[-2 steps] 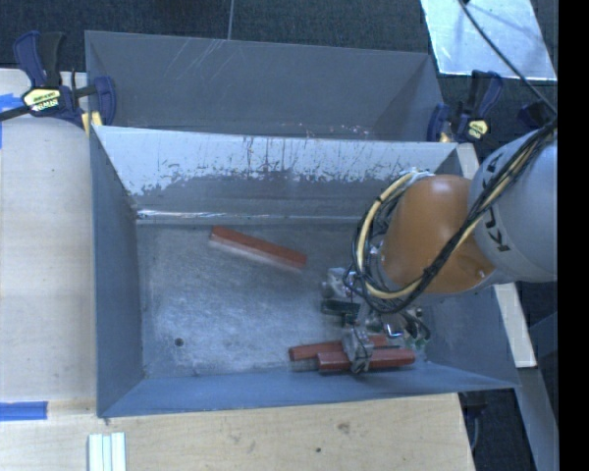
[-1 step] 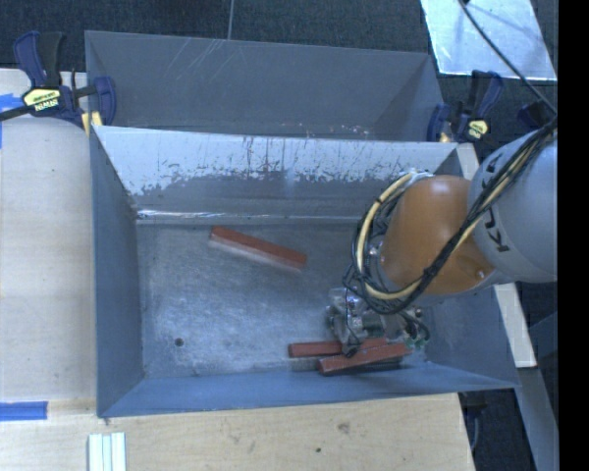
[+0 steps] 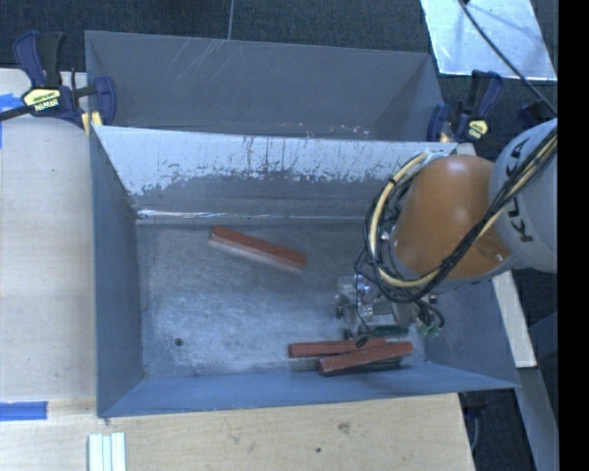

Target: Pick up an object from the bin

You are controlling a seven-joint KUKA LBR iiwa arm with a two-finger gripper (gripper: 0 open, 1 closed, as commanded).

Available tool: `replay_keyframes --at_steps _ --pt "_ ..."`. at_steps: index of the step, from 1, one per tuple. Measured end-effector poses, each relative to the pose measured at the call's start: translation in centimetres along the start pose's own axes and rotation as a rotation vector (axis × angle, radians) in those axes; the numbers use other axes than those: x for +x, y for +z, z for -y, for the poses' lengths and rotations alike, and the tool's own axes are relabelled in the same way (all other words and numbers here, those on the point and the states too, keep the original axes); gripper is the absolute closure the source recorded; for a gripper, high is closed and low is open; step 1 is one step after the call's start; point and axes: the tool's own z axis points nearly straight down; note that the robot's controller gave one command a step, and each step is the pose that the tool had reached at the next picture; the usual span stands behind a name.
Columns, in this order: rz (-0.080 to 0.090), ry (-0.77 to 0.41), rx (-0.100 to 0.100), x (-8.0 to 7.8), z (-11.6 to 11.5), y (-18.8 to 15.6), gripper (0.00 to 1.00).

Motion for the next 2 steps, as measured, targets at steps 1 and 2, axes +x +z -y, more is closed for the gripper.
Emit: replay_keyframes --at_steps 1,2 --pt "0.000 -0.001 0.000 -0.2 0.1 -3.4 1.00" --pt "-0.002 -0.003 0.000 -0.3 0.1 -5.4 1.00"
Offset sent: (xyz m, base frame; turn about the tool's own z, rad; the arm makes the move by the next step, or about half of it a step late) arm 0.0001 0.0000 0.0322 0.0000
